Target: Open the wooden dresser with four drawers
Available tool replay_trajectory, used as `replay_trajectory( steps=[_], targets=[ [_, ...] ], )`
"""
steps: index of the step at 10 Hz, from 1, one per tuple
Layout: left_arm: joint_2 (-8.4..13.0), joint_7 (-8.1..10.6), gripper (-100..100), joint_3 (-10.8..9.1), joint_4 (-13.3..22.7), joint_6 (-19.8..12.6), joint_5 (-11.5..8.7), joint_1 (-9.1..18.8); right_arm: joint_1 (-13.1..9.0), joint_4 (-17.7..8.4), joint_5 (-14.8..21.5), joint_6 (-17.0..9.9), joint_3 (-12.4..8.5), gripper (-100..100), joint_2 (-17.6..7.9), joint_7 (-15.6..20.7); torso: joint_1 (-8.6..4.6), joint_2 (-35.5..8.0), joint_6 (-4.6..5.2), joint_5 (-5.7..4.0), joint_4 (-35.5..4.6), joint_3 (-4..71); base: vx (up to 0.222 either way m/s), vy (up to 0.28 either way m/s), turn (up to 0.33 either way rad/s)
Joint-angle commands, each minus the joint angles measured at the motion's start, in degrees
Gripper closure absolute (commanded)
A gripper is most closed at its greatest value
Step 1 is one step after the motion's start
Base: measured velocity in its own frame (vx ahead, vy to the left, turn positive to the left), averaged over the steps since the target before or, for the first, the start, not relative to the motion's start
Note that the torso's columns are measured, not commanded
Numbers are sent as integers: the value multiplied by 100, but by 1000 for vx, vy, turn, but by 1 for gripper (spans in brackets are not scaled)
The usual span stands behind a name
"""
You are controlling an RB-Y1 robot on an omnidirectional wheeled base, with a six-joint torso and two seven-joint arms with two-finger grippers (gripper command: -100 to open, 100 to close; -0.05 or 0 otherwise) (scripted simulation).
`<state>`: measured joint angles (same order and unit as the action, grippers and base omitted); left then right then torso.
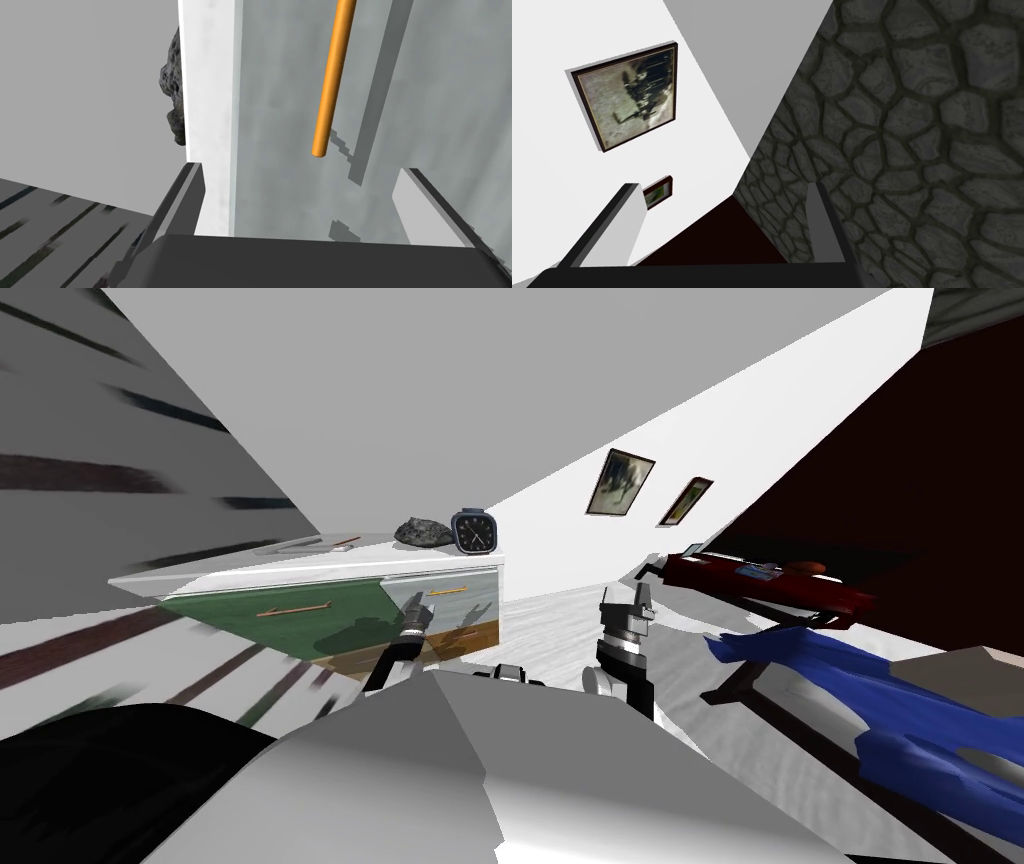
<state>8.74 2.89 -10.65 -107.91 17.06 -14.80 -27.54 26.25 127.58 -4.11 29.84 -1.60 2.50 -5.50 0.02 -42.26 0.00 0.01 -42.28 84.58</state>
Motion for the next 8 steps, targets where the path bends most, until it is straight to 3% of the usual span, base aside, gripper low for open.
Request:
replay_trajectory(
  steps=[1,3,8],
  targets=[
    [-36,9,-100,-24,-46,-35,-21,37,1,0,0,0,-1,0,-1,0,18,20,0,4,5,12,137,88,-26],
    [-254,11,-100,-30,-81,-35,-28,35,2,0,0,0,-1,0,-1,0,-5,6,0,-1,3,5,89,46,-4],
    [-943,13,-100,-37,-119,-35,-35,32,-1,0,0,0,0,0,0,0,-1,-5,0,0,-1,-3,5,2,0]
  ],
)
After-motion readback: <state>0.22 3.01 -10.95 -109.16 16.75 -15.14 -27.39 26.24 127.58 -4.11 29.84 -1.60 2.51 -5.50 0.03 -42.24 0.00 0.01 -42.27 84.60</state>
